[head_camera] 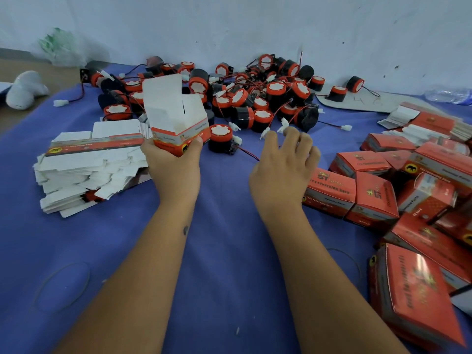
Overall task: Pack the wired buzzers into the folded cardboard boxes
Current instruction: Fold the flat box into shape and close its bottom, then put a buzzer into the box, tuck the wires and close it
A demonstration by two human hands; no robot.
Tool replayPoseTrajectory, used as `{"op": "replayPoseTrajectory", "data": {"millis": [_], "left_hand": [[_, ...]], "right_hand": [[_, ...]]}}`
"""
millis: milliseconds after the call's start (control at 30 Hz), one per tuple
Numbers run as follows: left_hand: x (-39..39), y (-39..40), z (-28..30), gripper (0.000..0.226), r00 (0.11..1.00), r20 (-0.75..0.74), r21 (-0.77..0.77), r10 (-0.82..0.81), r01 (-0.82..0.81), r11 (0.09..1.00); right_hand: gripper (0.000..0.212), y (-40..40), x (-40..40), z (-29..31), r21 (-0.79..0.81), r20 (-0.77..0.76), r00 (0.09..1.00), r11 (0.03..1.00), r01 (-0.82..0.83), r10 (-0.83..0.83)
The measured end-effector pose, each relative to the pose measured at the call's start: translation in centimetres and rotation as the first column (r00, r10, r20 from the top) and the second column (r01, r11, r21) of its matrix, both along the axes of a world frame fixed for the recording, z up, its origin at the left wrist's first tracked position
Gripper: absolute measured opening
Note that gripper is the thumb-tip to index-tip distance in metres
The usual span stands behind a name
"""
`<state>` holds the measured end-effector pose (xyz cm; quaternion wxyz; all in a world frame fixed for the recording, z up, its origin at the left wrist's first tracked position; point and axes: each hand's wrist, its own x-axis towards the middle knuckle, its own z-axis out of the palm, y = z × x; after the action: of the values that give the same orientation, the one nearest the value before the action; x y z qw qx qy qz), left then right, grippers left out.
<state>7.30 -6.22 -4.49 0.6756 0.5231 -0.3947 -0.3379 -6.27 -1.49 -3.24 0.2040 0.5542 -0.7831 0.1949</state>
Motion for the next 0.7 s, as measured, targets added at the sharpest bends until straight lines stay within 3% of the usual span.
{"op": "replayPoseTrajectory", "data": {"millis": [100, 200, 300, 433, 600, 700], "left_hand": [[-0.4, -0.2, 0.2, 0.052, 0.994, -0.105, -0.031, 0.005, -0.008, 0.999], [-0.6, -0.4, 0.2, 0.053, 0.992, -0.125, -0.035, 0.003, -0.007, 0.999], [-0.6, -0.7, 0.0, 0.048, 0.995, -0.100, -0.022, -0.016, 0.014, 1.000], [-0.6, -0.9, -0.1, 0.050, 0.997, -0.078, -0.009, -0.008, 0.007, 1.000], [-0.6, -0.8, 0.1, 0.055, 0.997, -0.071, -0.003, -0.022, 0.021, 1.000], [-0.5, -0.6, 0.1, 0.056, 1.000, -0.021, 0.008, -0.012, 0.012, 1.000]], "right_hand": [[0.049, -1.1, 1.7, 0.1, -0.032, 0.024, 0.991, 0.991, -0.133, 0.133], [0.057, -3.1, 2.6, 0.0, 0.003, 0.314, 0.894, 0.941, -0.337, 0.319], [0.074, -5.7, 2.8, -0.1, 0.058, 0.525, 0.779, 0.899, -0.435, 0.343], [0.070, -8.3, 3.0, -1.0, 0.214, 0.475, 0.845, 0.899, -0.382, 0.246], [0.040, -8.6, 3.3, -1.6, -0.003, 0.471, 0.834, 0.946, -0.325, 0.288], [0.037, -7.8, 3.4, -1.6, -0.146, 0.447, 0.827, 0.940, -0.308, 0.340]]}}
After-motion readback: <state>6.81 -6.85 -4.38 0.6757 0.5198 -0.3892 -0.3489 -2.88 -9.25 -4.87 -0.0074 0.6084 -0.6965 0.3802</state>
